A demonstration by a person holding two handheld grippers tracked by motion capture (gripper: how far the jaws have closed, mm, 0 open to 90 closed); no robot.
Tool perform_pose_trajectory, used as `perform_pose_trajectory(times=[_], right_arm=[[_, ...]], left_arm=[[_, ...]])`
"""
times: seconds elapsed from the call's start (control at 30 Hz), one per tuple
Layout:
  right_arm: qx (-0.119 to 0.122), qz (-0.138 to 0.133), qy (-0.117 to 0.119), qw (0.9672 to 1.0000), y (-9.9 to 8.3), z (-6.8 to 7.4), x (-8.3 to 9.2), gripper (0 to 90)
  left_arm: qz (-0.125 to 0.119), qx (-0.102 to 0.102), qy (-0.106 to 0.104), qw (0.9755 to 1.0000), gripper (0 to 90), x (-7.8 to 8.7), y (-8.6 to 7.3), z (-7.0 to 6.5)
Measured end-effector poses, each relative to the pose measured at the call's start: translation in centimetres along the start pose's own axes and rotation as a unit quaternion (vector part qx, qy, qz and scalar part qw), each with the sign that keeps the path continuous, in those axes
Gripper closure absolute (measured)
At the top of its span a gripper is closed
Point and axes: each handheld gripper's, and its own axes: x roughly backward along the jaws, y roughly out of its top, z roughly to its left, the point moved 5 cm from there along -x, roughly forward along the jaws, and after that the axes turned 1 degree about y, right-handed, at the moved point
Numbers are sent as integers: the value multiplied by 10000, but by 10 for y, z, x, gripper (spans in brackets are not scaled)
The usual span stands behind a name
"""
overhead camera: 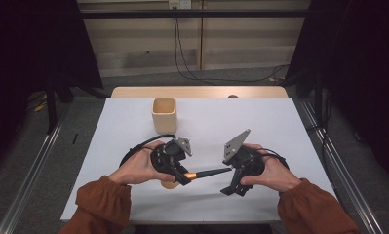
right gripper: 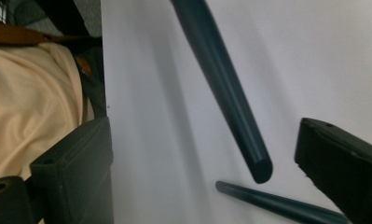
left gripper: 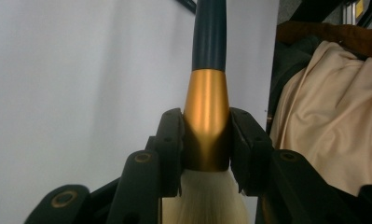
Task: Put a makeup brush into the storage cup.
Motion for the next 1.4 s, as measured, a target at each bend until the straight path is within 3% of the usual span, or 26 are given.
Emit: perform_pose_trajectory(times=[0.2,0.4,0.5,0.57,0.7,0.83,1.0,1.27,1.4], right_arm=[[56,339,18,9994,3,-1,-7,49],[134,497,100,9986,11,-1,-15,53],[191,475,32,9987,15,-2,-18,67],[109,527,28,9985,17,-3,-20,101],[311,442,115,9985,21,-2,-23,242],[358,465,183,9981,25,0,-26,319],[416,258,287,9984,31,-1,-26,460],[478,89,198,9986,36,-4,-31,564],[490,60,296,9983,36,-3,-32,638]], left_arm=[[64,-45,-39,10000,668,-4,1,1],[106,-93,-41,9999,668,-7,2,0],[66,-112,-47,9999,668,-7,3,1],[26,-85,-33,10000,668,-7,4,0],[29,-130,-22,9999,668,-6,5,-2],[31,-173,-14,9998,668,-7,7,-2],[18,-174,-11,9998,668,-7,7,-1],[13,-218,10,9998,668,-8,7,-1],[-20,-201,-2,9998,668,-7,8,-1]])
